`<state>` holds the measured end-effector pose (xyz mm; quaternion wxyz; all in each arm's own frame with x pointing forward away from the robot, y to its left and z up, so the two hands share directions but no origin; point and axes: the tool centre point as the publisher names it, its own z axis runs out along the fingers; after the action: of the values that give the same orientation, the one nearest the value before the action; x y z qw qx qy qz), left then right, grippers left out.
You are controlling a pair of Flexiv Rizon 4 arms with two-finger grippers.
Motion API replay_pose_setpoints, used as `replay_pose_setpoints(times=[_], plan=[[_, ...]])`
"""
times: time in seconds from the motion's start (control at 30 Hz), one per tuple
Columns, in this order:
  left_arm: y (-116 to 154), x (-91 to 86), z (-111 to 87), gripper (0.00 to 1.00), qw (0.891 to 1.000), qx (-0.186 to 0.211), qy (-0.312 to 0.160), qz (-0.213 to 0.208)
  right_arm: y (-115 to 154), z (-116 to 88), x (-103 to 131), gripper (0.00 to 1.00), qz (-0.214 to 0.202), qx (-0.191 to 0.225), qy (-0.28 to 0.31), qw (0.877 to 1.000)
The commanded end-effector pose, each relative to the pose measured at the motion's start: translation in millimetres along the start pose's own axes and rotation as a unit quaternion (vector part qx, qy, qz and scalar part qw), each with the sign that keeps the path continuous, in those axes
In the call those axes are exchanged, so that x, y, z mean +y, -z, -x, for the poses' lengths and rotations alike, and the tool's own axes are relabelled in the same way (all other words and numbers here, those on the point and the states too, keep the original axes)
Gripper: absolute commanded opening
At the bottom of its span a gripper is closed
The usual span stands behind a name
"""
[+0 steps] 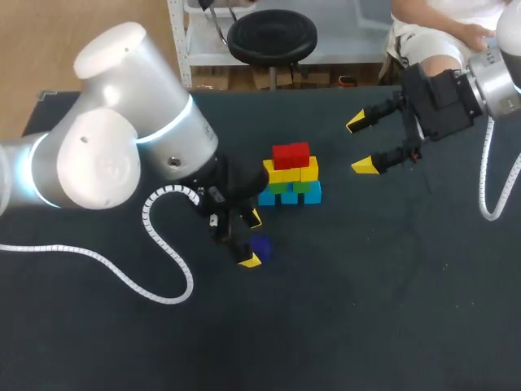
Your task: Place the blue cubes, place green cubes on the blue cubes, place the yellow cubes on the green cubes, then place the red cubes on the yellow cubes, and place purple cube on the red cubes.
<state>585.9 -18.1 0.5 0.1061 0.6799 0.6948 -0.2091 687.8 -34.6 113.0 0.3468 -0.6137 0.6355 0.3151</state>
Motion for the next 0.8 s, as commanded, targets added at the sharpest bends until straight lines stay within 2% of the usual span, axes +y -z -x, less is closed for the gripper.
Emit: replay_pose_setpoints(times=[0.03,0.37,0.43,0.47,0.57,0.6,0.8], plan=[[0.5,1.1,-1.8,1.00,1.000,0.000,-0.006,0.000,0.4,-0.2,0.8,1.00,-0.001,-0.001,0.000,1.000],[0.8,6.8,-3.0,1.00,1.000,-0.005,-0.020,0.000,0.4,-0.2,0.8,1.00,-0.001,-0.001,0.000,1.000],[0.2,7.5,-2.3,0.91,1.000,-0.005,-0.021,-0.001,0.4,-0.2,0.8,1.00,-0.001,-0.001,0.000,1.000],[-0.1,7.8,-2.2,0.79,1.000,-0.005,-0.022,-0.001,0.4,-0.2,0.8,1.00,-0.001,-0.001,0.000,1.000],[-1.7,7.9,-2.0,0.63,1.000,-0.004,-0.023,-0.002,0.4,-0.2,0.8,1.00,-0.001,-0.001,0.000,1.000],[-2.7,7.8,-2.1,0.50,1.000,-0.005,-0.024,-0.003,0.4,-0.2,0.8,1.00,-0.001,-0.001,0.000,1.000],[-7.4,8.0,-1.0,0.44,1.000,-0.005,-0.028,-0.008,0.4,-0.2,0.8,1.00,-0.001,-0.001,0.000,1.000]])
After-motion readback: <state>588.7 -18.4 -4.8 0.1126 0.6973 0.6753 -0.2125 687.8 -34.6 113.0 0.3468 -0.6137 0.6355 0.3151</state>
